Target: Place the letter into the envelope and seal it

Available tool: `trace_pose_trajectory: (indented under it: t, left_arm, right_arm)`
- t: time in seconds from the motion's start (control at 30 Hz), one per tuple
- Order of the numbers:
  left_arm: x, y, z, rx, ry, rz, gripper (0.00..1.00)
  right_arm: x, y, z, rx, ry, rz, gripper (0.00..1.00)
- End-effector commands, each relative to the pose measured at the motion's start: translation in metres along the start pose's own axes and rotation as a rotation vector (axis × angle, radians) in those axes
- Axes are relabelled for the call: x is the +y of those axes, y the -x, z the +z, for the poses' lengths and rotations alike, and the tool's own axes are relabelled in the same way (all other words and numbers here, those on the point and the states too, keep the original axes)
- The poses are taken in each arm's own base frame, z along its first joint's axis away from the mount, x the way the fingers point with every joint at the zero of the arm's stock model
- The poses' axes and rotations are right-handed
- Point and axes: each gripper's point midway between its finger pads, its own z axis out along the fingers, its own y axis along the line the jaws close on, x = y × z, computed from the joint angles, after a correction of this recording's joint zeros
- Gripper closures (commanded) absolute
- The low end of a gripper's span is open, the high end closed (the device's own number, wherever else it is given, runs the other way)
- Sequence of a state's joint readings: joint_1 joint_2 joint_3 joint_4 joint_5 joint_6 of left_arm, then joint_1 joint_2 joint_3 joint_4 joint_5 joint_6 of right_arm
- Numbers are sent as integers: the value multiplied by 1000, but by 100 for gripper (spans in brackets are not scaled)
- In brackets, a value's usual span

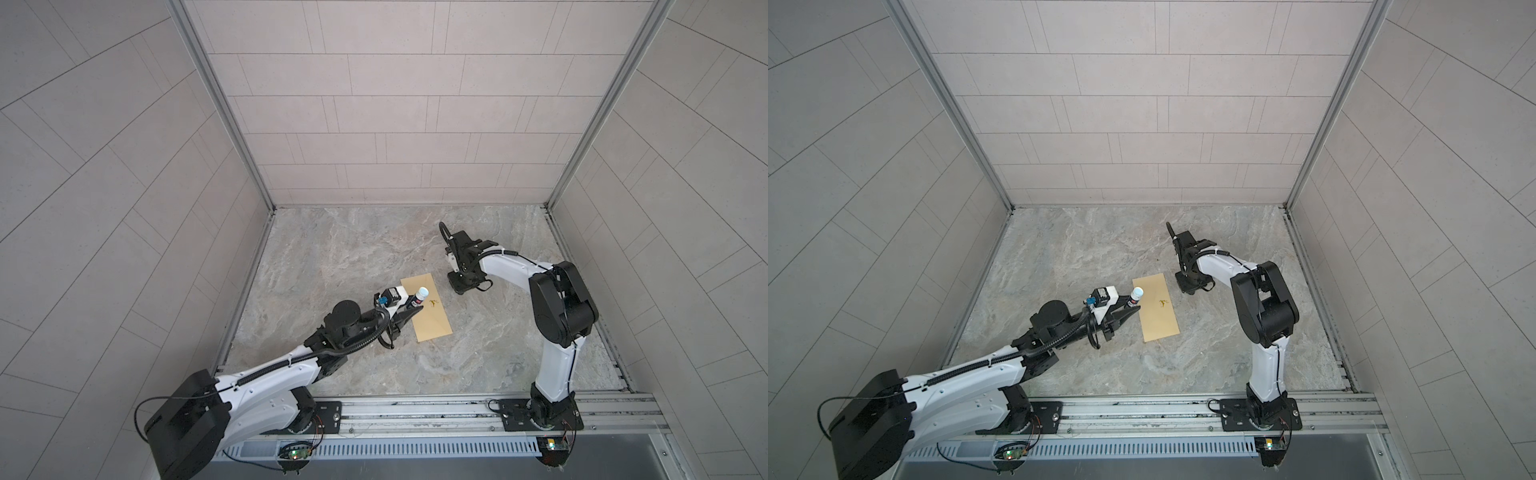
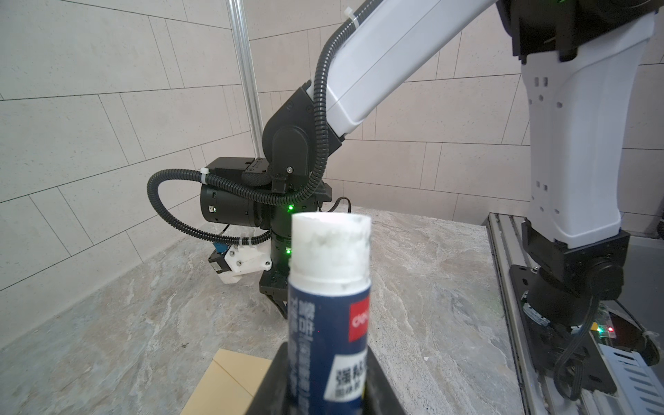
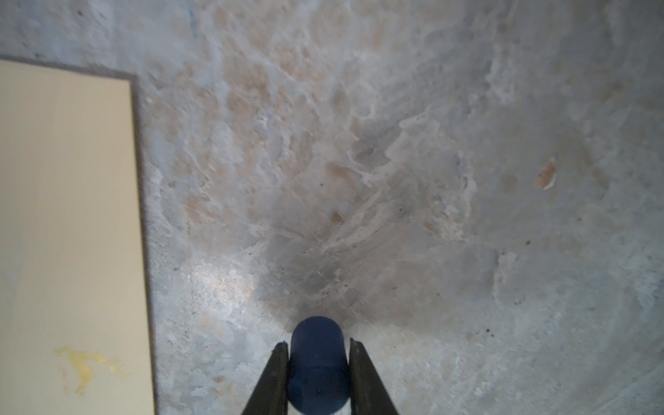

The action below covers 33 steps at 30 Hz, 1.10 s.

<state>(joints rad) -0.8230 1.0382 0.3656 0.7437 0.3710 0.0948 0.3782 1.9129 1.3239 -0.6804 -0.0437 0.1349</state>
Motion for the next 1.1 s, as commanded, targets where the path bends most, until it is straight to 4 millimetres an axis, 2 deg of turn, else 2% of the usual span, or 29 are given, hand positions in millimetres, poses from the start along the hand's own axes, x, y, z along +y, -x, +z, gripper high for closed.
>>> trace_pose_trajectory:
  t: [0.0, 0.17, 0.33, 0.53, 0.77, 1.07]
  left_arm:
    - [-2, 3, -1, -22, -8, 14, 100]
    - [-2, 4, 0, -23, -8, 15, 100]
    - [-2, 3, 0, -20, -7, 14, 100]
    - [-2, 2, 0, -19, -9, 13, 100]
    - [-3, -1, 1, -12, -11, 11, 100]
    - [-5, -10, 4, 10, -26, 24, 100]
  right_arm:
    - [-5, 0, 3, 15, -18, 3, 77]
    - [-4, 1, -1, 9, -13, 2, 81]
    - [-2, 6, -21, -39, 8, 6, 85]
    - [2, 11, -64, -123, 56, 13, 86]
    - [11, 7, -113, -206, 127, 10, 86]
    - [51, -1, -199, -395, 406, -60, 86]
